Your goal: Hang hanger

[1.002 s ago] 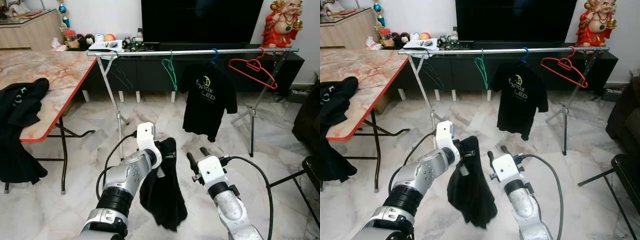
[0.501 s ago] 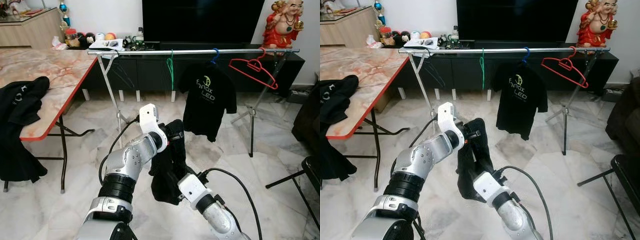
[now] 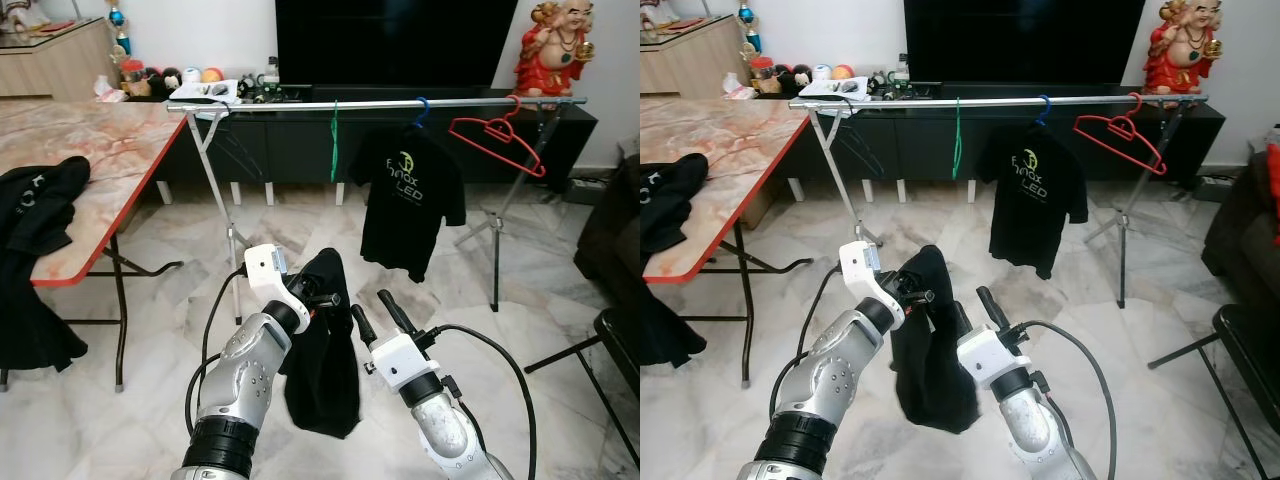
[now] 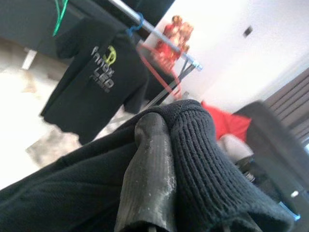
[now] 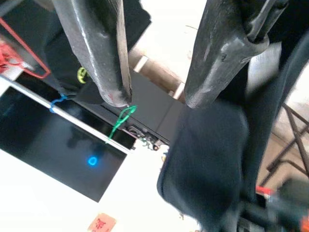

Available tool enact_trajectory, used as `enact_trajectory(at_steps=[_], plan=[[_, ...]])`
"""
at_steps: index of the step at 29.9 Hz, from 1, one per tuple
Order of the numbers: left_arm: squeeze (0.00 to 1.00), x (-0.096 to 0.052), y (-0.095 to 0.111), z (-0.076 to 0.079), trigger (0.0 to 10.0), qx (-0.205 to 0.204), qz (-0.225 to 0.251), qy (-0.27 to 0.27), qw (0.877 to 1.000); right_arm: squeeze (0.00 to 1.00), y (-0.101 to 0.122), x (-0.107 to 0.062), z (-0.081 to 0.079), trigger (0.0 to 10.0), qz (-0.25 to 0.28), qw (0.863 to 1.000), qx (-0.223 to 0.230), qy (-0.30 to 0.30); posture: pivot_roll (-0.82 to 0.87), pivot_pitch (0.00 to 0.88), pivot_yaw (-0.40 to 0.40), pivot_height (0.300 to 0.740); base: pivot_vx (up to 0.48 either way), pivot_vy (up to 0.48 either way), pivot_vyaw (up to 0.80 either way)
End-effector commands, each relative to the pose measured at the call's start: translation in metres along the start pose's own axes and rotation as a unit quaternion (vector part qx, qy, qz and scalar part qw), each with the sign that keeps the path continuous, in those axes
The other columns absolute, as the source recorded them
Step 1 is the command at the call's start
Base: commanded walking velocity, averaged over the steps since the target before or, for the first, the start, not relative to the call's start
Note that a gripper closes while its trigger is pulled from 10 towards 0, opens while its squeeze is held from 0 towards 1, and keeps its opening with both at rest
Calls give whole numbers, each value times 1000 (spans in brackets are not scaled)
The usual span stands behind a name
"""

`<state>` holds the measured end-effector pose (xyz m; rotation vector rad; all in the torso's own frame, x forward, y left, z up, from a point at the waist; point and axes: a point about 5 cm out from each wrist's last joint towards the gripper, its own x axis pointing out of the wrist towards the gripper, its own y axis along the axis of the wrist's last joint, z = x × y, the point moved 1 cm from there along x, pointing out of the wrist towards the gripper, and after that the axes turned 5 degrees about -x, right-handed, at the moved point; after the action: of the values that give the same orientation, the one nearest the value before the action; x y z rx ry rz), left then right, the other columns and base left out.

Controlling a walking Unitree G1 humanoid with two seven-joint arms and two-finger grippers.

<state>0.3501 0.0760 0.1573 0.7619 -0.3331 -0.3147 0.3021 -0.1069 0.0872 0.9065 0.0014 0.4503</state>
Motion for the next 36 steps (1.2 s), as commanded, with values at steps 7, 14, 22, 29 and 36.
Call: enact_trajectory(at_steps=[7,14,22,29,36], plan=[[0,18,35,26,10000,-88,71,-50,992,0,3,-6,-12,10000,16,999,-24,21,46,0,49,740,0,0,0],[0,21,43,41,10000,-92,70,-81,990,0,-1,-5,-26,10000,10,997,-36,67,60,0,42,740,0,0,0],[0,18,36,49,10000,-91,47,-100,990,0,1,7,-11,10000,16,998,-58,23,65,0,37,740,0,0,0],[0,17,32,52,10000,-89,34,-107,990,0,-1,12,5,10000,11,997,-74,-33,67,0,35,740,0,0,0],[0,17,29,52,10000,-85,26,-106,990,0,-5,11,17,10000,-9,994,-68,-81,67,0,37,740,0,0,0]])
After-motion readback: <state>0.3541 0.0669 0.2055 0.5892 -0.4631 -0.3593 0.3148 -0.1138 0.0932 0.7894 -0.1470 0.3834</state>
